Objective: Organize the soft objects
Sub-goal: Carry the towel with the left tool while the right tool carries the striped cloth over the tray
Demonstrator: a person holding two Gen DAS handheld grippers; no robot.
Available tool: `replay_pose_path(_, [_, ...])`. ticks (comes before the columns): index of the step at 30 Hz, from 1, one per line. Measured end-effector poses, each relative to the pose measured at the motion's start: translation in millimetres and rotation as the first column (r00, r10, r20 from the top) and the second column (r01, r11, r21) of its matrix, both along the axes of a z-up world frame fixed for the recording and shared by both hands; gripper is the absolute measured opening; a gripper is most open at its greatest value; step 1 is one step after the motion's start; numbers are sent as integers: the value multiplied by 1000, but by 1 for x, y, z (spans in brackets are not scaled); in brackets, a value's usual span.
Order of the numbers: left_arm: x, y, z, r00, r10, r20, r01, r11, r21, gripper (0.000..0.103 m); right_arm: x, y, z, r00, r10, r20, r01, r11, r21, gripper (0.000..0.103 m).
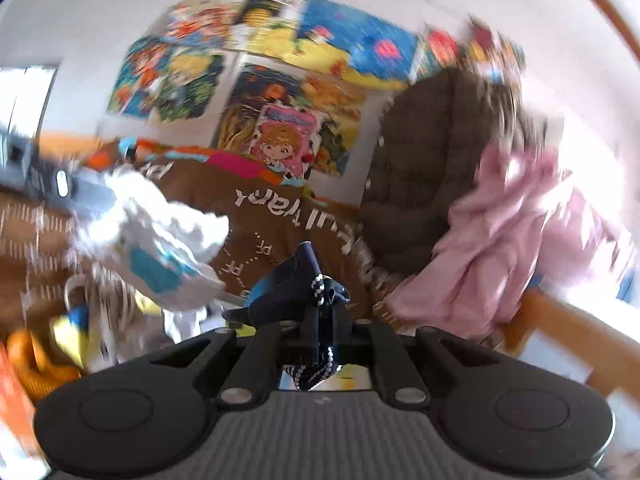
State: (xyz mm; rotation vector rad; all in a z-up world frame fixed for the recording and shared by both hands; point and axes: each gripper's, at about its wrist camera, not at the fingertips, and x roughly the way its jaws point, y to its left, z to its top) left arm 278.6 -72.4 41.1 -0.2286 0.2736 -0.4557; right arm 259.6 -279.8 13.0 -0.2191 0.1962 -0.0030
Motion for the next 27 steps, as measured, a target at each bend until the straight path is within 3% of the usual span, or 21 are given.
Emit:
replay_pose_path(3, [35, -18, 0, 1000, 13, 13, -14, 999, 29, 16, 26, -26, 7, 999, -5, -39, 11, 989, 150, 6])
replay_pose_path(9, [92, -58, -10, 1000, 16, -25, -14, 998, 68, 17, 67, -65, 2, 987, 14, -158, 32, 958, 284, 7])
replay_pose_path(18, [107, -93, -52, 987, 6, -160, 29, 976, 217, 17, 80, -83, -28, 945, 9, -328, 100, 944, 315, 8])
replay_pose_path(24, [104, -100, -64, 978, -13, -210, 68, 963, 260, 18, 76, -86, -33, 939, -1, -345, 117, 941, 317, 16])
replay_pose_path(27, [101, -101, -65, 976, -22, -218, 81, 960, 267, 21, 78, -87, -31, 939, 0, -343, 119, 938, 326, 25])
